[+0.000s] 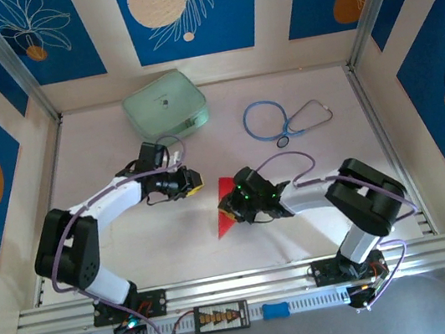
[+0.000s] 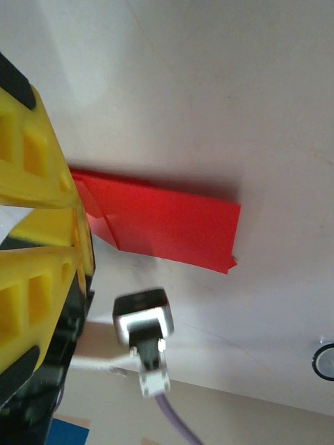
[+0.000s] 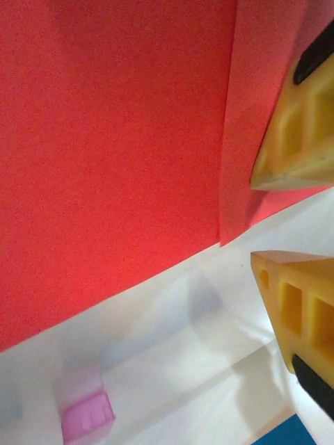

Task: Fold a paper plane with a square sheet of paper (pick it up from the middle)
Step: Rotate the paper at the center of the table, then perform the fifth fold on the wing at the bottom-center of the table.

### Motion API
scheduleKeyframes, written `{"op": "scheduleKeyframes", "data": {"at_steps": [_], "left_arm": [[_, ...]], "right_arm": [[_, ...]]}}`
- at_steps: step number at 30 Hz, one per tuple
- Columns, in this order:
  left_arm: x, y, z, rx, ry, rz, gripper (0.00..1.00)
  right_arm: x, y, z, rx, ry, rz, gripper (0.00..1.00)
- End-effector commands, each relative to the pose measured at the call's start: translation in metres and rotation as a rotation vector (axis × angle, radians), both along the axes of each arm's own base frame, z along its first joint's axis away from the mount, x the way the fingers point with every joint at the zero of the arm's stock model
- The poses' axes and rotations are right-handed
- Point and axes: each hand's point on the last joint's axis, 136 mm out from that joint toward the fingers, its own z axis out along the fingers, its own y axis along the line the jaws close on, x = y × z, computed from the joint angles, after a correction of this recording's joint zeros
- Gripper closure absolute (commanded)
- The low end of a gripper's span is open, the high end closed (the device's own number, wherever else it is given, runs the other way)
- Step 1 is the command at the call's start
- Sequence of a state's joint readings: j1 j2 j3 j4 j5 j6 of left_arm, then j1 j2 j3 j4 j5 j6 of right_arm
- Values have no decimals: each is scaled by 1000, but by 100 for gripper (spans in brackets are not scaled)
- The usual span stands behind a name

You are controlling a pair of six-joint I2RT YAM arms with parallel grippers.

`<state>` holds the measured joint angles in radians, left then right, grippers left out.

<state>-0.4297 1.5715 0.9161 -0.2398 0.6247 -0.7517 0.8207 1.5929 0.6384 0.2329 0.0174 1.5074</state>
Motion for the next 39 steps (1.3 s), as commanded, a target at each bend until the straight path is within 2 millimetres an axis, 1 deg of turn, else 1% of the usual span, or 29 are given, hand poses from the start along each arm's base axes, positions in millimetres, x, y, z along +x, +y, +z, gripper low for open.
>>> {"op": "scheduleKeyframes", "data": {"at_steps": [1,3,5,8,10,12,15,19,21,26,31,35,39], "left_arm": [[-4,-15,0,-28,9,-48,79],[-7,-25,-1,-33,15,-77,82],[-9,-35,-2,-39,17,-106,84],[-12,-51,-6,-38,27,-147,86],[-10,-59,-10,-34,33,-161,87],[-7,-66,-14,-31,37,-174,87],[-1,-72,-23,-22,54,-175,87],[5,-73,-37,12,61,-175,88],[6,-73,-46,24,77,-177,88],[-3,-67,-75,54,125,-178,89],[-14,-52,-100,99,170,-169,90],[-18,-47,-106,94,183,-169,90],[-18,-46,-105,80,182,-171,90]], "right_arm": [[6,-31,16,-87,-75,-18,67],[4,-54,14,-132,-80,-44,67],[1,-71,13,-139,-76,-55,67],[-2,-86,14,-141,-83,-40,67],[-2,-91,17,-138,-104,-18,67],[-2,-91,19,-124,-126,9,67],[-3,-89,20,-116,-139,49,67],[-4,-86,17,-107,-146,74,66],[-3,-85,16,-95,-151,79,65],[0,-81,11,-72,-136,101,62],[2,-77,8,-60,-119,124,54],[3,-76,3,-52,-99,128,52],[6,-73,2,-17,-101,134,52]]}}
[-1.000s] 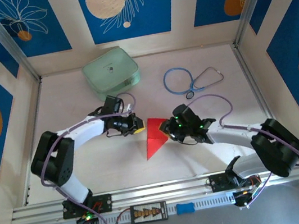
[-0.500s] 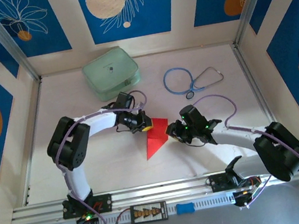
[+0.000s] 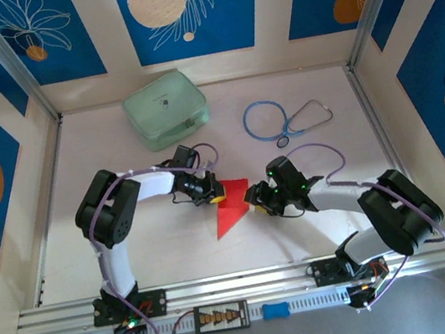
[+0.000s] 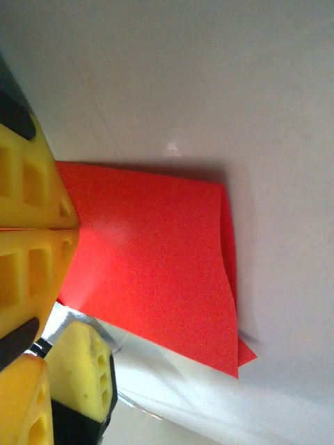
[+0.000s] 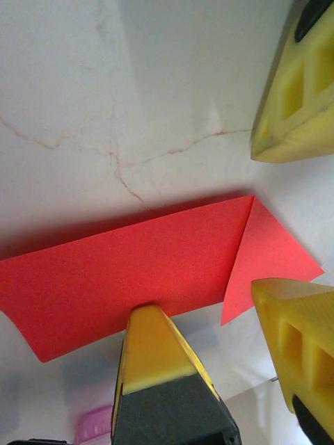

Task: Fold a paper plane with a square sheet of paper (pick it up from the middle)
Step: Perform the fifth fold on the wing at the bottom-center of the table.

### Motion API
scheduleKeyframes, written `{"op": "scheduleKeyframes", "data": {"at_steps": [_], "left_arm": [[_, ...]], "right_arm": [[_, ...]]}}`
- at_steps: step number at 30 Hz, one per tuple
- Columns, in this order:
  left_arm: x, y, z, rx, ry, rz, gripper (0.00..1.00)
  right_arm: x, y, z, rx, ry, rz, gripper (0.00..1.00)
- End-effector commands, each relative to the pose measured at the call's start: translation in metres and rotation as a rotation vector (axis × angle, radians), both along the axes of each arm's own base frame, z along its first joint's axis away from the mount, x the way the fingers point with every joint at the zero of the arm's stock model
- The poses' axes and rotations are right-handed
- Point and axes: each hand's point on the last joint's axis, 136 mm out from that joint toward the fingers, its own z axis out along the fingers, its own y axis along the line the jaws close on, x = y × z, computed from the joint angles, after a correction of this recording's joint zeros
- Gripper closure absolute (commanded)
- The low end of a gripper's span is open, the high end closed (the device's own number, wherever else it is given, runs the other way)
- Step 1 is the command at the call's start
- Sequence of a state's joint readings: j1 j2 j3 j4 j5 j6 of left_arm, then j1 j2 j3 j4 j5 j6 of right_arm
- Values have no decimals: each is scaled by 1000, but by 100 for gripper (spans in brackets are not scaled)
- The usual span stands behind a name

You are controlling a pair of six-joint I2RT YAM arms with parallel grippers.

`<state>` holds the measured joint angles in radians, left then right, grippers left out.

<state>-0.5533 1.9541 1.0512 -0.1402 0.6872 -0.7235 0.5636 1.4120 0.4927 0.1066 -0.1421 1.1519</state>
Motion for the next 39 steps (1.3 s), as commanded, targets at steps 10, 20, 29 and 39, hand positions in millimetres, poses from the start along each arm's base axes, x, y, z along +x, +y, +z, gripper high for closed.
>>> {"op": "scheduleKeyframes", "data": {"at_steps": [10,20,29,39], "left_arm": [[-12,13,-22,43,47,-3,90],[-13,12,-23,38,53,-2,90],[-12,13,-23,37,55,0,90],[-12,13,-21,33,55,0,90]], "right_arm": [[11,11,0,83,3,30,56],[17,16,-3,112,4,41,59],[23,19,1,138,-14,50,60],[26,19,4,137,-28,67,60]]}}
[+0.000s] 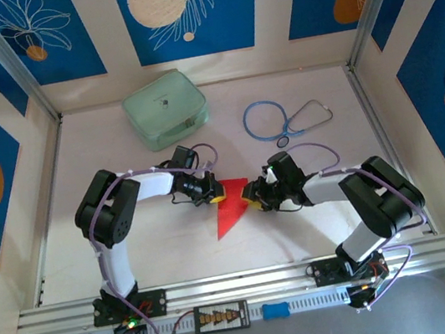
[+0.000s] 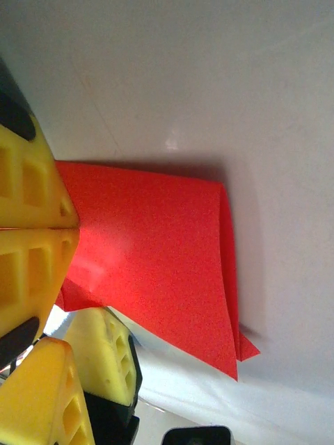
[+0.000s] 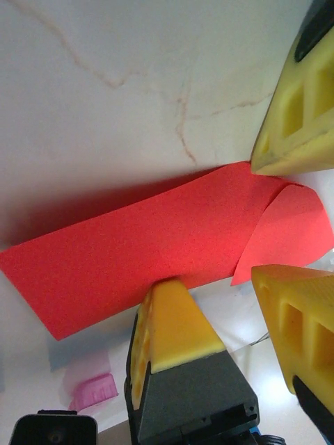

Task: Fold a paper plane with a square sheet of paper (pick it up from the middle)
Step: Perform the fifth fold on the wing at the bottom-center of the table.

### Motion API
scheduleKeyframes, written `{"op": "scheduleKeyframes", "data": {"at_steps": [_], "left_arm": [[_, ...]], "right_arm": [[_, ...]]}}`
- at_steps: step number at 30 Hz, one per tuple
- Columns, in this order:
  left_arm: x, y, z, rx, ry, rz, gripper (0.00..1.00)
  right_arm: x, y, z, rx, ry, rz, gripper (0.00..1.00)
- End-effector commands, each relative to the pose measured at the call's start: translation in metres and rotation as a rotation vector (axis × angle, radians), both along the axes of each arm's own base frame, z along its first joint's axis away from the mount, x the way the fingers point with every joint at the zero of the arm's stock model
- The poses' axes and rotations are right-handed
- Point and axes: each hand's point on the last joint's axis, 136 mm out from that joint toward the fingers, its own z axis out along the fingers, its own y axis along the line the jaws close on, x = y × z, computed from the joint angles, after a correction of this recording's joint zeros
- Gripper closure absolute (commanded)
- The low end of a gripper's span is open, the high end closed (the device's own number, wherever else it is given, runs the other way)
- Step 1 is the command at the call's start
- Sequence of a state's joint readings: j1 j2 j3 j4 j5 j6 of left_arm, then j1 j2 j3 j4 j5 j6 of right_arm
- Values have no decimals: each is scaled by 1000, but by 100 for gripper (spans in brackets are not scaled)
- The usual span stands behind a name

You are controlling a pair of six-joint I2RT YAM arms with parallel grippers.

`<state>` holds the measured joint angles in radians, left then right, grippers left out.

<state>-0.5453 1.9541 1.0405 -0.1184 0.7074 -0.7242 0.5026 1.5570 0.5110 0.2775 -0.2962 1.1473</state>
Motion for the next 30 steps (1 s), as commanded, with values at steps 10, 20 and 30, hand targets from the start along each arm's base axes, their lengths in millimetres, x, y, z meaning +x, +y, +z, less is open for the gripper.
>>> {"op": "scheduleKeyframes", "data": {"at_steps": [10,20,30], "left_arm": [[-11,12,-20,49,52,0,91],[-10,13,-19,48,50,6,91],[-9,13,-20,44,51,10,91]], "right_arm": [[11,-1,3,-13,-14,1,59],[-3,-9,-2,-70,80,-28,59],[-1,5,4,-12,73,0,60]]}}
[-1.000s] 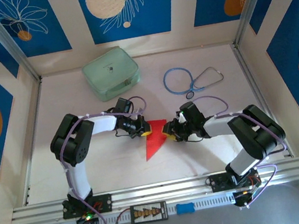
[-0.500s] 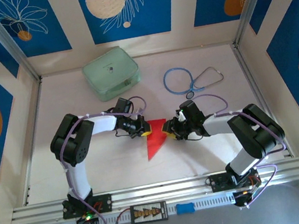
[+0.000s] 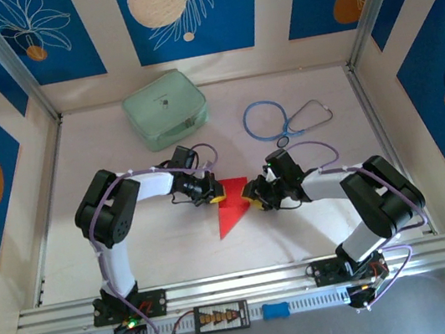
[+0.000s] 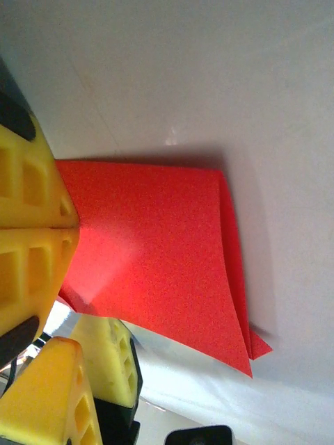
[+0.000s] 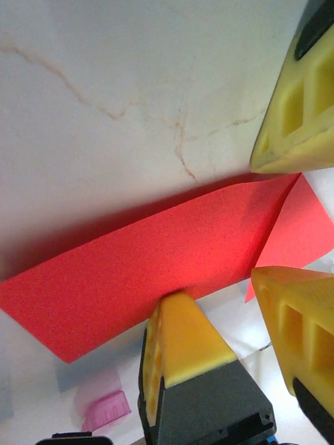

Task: Fold a paper plane with a square sheet of paper (pick it up from the middle)
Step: Perform the fifth fold on the wing at the bottom-center of the table.

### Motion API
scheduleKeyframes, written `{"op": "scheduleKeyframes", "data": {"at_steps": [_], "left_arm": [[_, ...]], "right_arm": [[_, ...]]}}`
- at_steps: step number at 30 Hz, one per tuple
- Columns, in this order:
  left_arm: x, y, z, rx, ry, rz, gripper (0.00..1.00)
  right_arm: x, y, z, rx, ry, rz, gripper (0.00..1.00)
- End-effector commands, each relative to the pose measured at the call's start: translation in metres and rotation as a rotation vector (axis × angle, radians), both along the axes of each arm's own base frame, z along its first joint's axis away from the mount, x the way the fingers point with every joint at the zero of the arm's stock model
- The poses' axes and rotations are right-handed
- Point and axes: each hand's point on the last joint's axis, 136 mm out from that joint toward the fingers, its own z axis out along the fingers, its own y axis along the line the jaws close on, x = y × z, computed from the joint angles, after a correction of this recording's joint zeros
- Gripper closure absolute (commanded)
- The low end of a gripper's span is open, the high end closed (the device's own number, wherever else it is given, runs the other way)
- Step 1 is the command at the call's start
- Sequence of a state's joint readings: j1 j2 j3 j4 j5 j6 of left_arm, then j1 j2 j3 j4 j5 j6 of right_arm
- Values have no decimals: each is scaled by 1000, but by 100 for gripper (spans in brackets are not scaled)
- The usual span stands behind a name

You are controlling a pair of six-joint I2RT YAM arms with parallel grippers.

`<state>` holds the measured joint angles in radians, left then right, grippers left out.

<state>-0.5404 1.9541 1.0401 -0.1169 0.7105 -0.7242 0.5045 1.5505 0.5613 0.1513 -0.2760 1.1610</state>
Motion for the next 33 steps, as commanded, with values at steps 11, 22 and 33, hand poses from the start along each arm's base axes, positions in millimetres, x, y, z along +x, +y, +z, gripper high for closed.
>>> {"op": "scheduleKeyframes", "data": {"at_steps": [11,22,33], "left_arm": [[-10,10,-18,37,47,5,91],[-9,10,-16,27,47,4,91],[-9,9,-14,17,45,0,91]], "right_arm": [[15,15,12,76,-86,50,60],[25,16,10,95,-125,83,60],[37,23,11,99,-168,179,63]]}}
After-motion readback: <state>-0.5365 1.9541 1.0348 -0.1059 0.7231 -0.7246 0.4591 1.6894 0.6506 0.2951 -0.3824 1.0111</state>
